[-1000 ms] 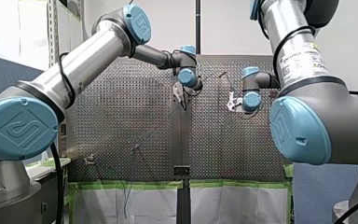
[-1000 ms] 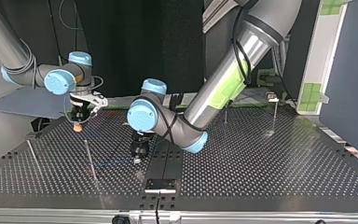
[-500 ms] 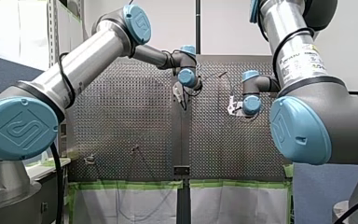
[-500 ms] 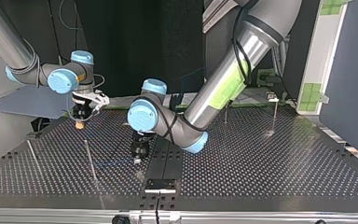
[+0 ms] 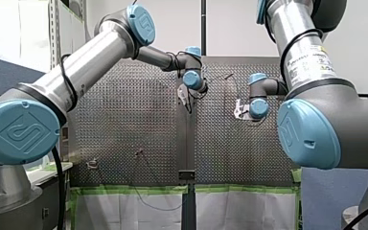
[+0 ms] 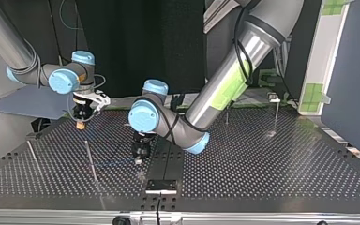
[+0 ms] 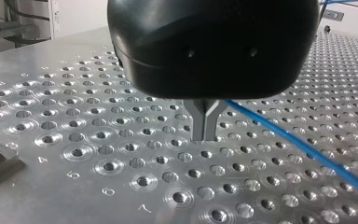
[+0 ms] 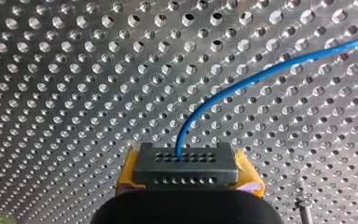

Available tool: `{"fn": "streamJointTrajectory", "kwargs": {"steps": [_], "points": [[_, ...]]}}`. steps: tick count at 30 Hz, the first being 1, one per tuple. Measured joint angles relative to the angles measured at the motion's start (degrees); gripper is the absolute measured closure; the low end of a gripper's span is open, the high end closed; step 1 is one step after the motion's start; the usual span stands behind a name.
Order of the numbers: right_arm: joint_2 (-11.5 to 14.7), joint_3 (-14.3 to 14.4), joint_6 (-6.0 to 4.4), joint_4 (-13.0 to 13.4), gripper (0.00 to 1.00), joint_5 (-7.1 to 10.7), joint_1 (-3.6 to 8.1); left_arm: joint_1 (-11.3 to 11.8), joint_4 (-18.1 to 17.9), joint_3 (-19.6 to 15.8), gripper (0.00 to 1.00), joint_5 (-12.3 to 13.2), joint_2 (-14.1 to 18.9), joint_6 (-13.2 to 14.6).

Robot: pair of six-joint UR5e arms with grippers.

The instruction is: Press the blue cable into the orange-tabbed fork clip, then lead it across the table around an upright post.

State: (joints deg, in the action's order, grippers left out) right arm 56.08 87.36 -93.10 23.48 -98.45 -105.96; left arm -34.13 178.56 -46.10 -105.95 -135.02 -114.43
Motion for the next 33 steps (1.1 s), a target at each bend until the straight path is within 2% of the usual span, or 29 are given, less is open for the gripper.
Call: {"fn": "streamJointTrajectory", "kwargs": {"steps": [14,20,22,23,25,26,28,33], "points": [[-0.33,0.14,-0.06,0.14,1.0,-0.05,0.11,-0.22,1.2,-0.03,1.0,-0.1,0.02,0.03],[-0.53,1.77,-0.74,1.94,1.0,-0.14,0.47,-0.35,1.35,-0.09,1.0,-0.09,0.03,0.55],[-0.62,2.5,-0.91,2.85,1.0,-0.2,0.6,-0.42,1.36,-0.1,0.93,-0.22,0.03,0.81],[-0.65,2.71,-0.96,3.26,1.0,-0.2,0.63,-0.45,1.36,-0.1,0.93,-0.38,0.04,0.9],[-0.73,3.03,-1.01,4.17,1.0,-0.23,0.68,-0.52,1.36,-0.1,0.82,-0.86,0.06,1.16],[-0.76,3.11,-1.02,4.47,1.0,-0.24,0.68,-0.55,1.36,-0.11,0.82,-1.02,0.06,1.31],[-0.8,3.23,-1.04,4.89,1.0,-0.25,0.69,-0.64,1.36,-0.16,0.73,-1.31,0.04,1.7],[-0.98,3.36,-1.03,5.29,1.0,-0.26,0.7,-0.93,1.45,-0.48,0.68,-2.59,0.06,2.41]]}}
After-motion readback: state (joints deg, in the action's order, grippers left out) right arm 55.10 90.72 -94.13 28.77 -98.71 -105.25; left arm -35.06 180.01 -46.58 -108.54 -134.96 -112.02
